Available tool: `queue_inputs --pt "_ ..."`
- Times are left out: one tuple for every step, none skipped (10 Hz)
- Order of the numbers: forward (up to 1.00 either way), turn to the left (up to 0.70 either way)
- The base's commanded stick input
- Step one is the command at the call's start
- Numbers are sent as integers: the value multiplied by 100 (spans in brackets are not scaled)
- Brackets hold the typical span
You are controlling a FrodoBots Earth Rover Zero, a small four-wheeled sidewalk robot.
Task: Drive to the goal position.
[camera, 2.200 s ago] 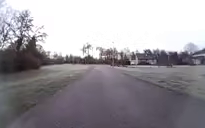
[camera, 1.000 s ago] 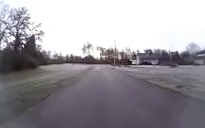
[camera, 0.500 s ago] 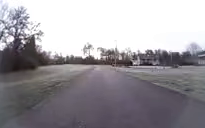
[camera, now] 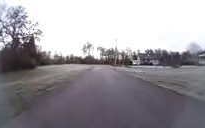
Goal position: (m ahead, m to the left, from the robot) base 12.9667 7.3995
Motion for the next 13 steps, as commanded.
queue_inputs --pt "100 0" --pt "100 0" --pt "100 0" --pt "100 0" --pt "100 0" --pt "100 0" --pt "100 0" --pt "100 0" --pt "100 0" --pt "100 0" --pt "100 0" --pt "100 0" --pt "100 0"
